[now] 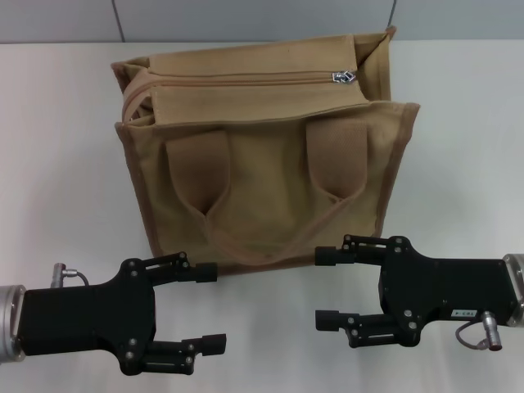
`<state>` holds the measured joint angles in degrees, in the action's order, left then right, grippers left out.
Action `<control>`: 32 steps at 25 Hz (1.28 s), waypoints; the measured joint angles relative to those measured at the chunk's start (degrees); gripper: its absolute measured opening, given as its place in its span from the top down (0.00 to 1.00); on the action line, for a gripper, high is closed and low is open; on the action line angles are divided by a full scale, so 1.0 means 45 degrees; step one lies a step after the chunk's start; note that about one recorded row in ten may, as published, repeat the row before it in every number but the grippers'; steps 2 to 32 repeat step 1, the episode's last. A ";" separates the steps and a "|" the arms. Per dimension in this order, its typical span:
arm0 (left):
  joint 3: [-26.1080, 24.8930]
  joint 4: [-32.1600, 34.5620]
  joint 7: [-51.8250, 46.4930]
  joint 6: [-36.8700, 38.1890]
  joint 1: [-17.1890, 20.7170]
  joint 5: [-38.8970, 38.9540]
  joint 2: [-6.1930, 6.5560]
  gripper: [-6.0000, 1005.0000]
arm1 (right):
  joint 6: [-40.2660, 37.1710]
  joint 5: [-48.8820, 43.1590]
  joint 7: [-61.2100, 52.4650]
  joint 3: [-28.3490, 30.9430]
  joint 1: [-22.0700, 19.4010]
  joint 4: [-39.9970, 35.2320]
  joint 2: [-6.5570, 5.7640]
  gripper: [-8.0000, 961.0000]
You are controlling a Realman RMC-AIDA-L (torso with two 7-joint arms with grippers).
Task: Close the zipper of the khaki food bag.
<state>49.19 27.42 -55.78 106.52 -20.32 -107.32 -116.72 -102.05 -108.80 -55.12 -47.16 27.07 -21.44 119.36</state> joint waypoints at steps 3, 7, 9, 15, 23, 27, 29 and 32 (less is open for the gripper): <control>0.0006 0.0000 -0.0022 -0.0001 -0.0006 0.0000 0.0001 0.17 | -0.0019 0.0000 -0.0004 0.0012 0.0003 0.0001 0.0001 0.20; 0.0006 0.0000 -0.0022 -0.0001 -0.0006 0.0000 0.0001 0.17 | -0.0019 0.0000 -0.0004 0.0012 0.0003 0.0001 0.0001 0.20; 0.0006 0.0000 -0.0022 -0.0001 -0.0006 0.0000 0.0001 0.17 | -0.0019 0.0000 -0.0004 0.0012 0.0003 0.0001 0.0001 0.20; 0.0006 0.0000 -0.0022 -0.0001 -0.0006 0.0000 0.0001 0.17 | -0.0019 0.0000 -0.0004 0.0012 0.0003 0.0001 0.0001 0.20; 0.0006 0.0000 -0.0022 -0.0001 -0.0006 0.0000 0.0001 0.17 | -0.0019 0.0000 -0.0004 0.0012 0.0003 0.0001 0.0001 0.20; 0.0006 0.0000 -0.0022 -0.0001 -0.0006 0.0000 0.0001 0.17 | -0.0019 0.0000 -0.0004 0.0012 0.0003 0.0001 0.0001 0.20; 0.0006 0.0000 -0.0022 -0.0001 -0.0006 0.0000 0.0001 0.17 | -0.0019 0.0000 -0.0004 0.0012 0.0003 0.0001 0.0001 0.20; 0.0006 0.0000 -0.0022 -0.0001 -0.0006 0.0000 0.0001 0.17 | -0.0019 0.0000 -0.0004 0.0012 0.0003 0.0001 0.0001 0.20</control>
